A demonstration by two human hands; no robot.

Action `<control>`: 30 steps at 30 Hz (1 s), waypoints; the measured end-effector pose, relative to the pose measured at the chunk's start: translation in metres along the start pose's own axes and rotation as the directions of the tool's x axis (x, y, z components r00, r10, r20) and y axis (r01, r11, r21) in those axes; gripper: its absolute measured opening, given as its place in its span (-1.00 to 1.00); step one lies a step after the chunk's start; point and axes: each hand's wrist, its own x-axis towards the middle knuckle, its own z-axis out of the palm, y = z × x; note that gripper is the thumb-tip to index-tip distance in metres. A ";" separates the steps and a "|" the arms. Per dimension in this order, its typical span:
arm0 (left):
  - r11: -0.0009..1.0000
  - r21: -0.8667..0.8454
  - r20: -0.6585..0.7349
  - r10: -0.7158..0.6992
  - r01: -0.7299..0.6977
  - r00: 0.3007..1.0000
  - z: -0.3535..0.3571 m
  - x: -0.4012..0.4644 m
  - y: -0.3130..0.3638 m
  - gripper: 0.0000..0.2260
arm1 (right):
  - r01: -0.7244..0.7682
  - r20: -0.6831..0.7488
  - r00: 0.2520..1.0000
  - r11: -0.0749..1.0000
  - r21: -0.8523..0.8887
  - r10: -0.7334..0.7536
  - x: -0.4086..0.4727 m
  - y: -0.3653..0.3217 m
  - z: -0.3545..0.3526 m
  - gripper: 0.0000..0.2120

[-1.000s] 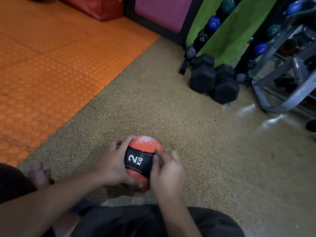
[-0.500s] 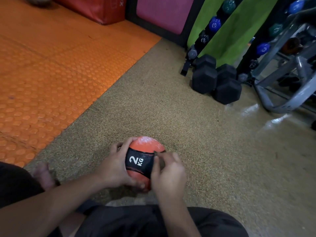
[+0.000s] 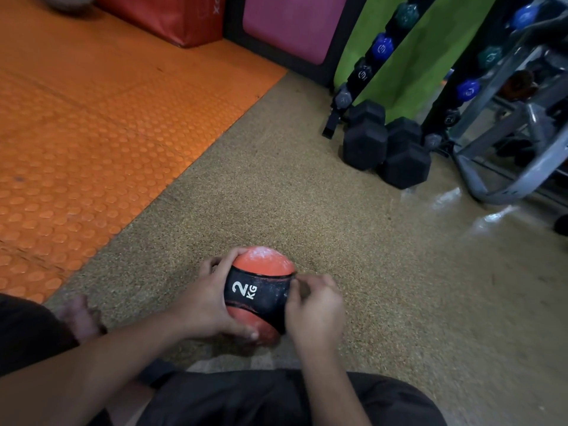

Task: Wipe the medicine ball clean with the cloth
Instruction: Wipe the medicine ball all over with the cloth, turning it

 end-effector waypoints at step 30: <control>0.722 -0.504 0.434 -0.263 0.475 0.861 0.002 0.022 -0.021 0.02 | -0.717 0.651 0.609 0.664 0.210 0.452 0.053 0.044 -0.023 -0.35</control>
